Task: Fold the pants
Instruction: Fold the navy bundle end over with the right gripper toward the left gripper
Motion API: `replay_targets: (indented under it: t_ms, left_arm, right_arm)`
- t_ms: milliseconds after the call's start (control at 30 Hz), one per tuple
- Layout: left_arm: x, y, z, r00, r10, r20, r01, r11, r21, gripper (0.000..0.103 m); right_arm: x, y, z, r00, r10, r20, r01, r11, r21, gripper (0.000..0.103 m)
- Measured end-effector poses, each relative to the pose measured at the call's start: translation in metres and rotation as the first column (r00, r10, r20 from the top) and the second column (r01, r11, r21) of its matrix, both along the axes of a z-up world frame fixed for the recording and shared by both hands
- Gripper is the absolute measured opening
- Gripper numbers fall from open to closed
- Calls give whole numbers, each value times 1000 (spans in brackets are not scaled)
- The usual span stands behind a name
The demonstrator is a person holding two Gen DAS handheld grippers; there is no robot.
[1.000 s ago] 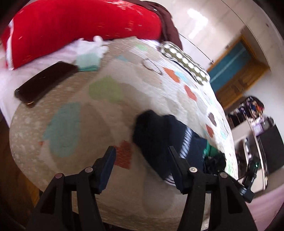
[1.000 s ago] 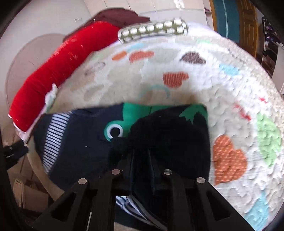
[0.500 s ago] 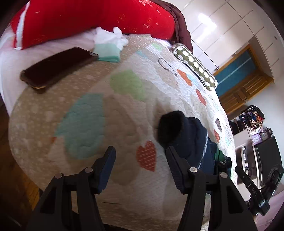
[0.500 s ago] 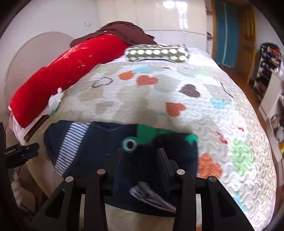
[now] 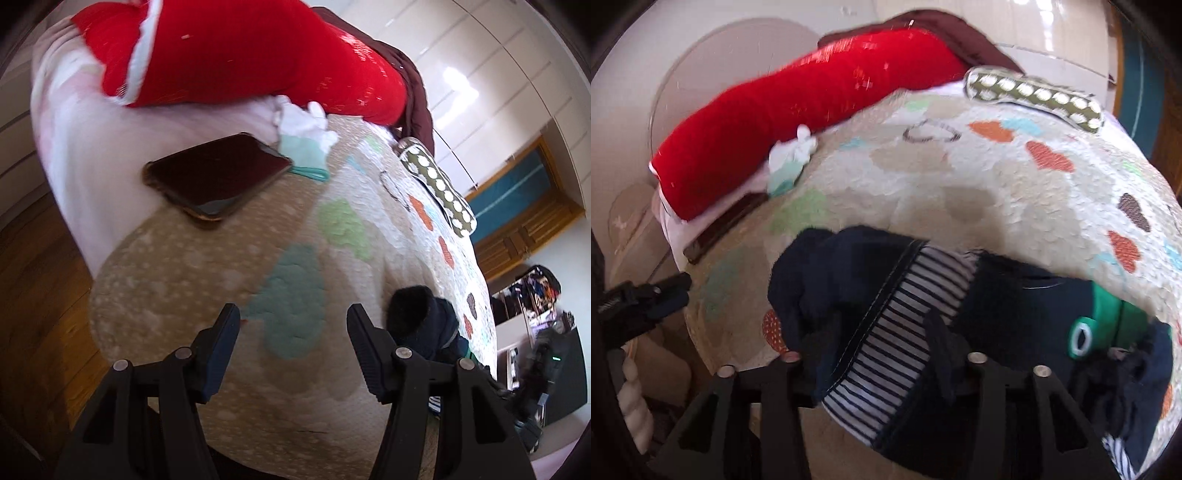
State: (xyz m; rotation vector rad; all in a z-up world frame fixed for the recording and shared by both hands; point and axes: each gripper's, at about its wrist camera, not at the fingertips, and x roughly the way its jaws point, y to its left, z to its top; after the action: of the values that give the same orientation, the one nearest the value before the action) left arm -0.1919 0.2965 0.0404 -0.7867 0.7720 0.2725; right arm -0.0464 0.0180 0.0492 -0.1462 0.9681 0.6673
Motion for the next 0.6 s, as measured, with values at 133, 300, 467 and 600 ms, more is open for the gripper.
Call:
replay_targets:
  t_ms: [133,300,467,600]
  left_arm:
    - [-4,7,-7,1000,3,-6,-3,1000,-17,60]
    - [-9,16,-14,1000,21,-6,-21,999,-38,60]
    - [-12,16,-14,1000,17,5,-17,998,-53,60]
    - [-12,13,-10,1000,5,12,-4,999,-48,61]
  right_arm:
    - [14,5,-28,994,-30,-101,27,999,-29,60]
    - [13,3,-9,994,-30,-109,26,999,-33,60]
    - [3,27,24,999,30,-13,-31,999,-34,66]
    - [-6,65,10,996,84,-1,-83,989,-123,72]
